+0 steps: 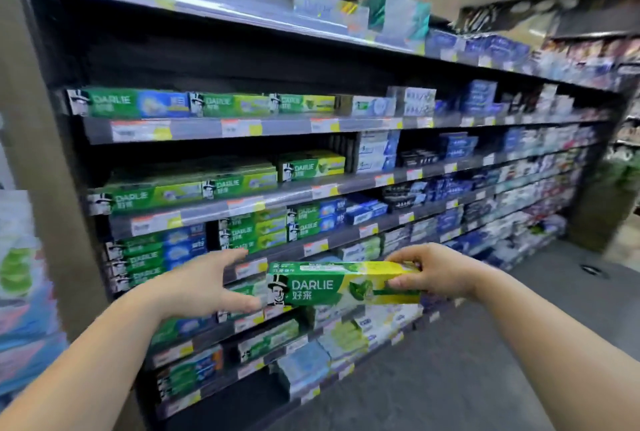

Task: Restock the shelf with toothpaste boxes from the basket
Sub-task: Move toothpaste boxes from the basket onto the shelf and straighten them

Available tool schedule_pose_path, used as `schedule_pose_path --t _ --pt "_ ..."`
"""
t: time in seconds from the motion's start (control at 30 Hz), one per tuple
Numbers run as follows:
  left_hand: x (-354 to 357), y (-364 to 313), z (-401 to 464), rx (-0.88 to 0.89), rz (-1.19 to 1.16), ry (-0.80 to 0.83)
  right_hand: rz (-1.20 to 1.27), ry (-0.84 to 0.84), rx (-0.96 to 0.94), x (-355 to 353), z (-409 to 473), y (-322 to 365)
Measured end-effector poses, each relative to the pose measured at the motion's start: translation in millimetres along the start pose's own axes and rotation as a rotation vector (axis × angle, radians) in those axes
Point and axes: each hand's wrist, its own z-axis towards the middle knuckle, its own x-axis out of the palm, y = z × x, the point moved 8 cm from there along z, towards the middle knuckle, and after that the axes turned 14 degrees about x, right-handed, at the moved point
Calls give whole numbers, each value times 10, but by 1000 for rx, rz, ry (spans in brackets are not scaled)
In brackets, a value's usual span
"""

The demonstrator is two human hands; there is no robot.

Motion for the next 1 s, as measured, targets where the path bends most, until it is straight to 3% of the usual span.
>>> schedule_pose_path --t 0.33,0.6,0.77,1.0 --pt "-753 220 1370 27 143 -48 89 -50 -65 -818 1336 72" --pt "-994 313 2126 -163 308 -102 0 -34 -209 -1513 2400 47" --pt "-1253 18 2568 -215 418 -246 -42 -36 -376 -2119 3011 197" --pt "-1873 -253 2772 -308 492 -440 39 -56 -581 -2849 3404 992"
